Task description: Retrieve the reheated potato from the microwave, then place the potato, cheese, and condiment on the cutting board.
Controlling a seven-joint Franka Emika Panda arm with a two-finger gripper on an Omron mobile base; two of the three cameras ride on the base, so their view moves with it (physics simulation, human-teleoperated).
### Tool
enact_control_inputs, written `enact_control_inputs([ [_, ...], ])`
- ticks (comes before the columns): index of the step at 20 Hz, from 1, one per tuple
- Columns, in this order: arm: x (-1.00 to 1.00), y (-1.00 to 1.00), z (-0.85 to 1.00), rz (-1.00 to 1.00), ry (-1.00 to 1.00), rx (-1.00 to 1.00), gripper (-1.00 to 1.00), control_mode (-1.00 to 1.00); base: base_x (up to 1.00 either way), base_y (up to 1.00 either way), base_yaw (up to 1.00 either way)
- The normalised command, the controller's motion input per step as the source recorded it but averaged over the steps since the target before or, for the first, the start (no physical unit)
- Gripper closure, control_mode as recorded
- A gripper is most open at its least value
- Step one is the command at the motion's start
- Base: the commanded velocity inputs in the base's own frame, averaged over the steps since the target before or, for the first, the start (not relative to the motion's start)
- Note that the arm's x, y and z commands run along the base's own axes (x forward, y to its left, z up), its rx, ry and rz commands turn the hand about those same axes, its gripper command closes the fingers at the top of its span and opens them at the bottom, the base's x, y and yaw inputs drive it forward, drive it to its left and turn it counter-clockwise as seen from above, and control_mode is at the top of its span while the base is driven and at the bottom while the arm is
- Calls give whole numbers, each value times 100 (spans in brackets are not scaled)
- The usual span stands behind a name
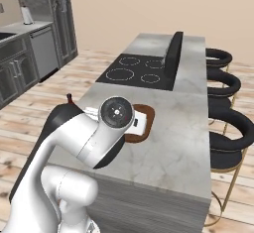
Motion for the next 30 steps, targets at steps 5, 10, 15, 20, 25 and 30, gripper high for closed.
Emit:
enact_control_inputs([
  [5,0,0,0,0,0,0,100,100,37,0,0],
  [10,0,0,0,0,0,0,100,100,5,0,0],
  [15,0,0,0,0,0,0,100,100,0,0,0],
  [20,0,0,0,0,0,0,100,100,0,0,0],
  [25,0,0,0,0,0,0,100,100,0,0,0],
  [30,0,0,0,0,0,0,100,100,0,0,0],
])
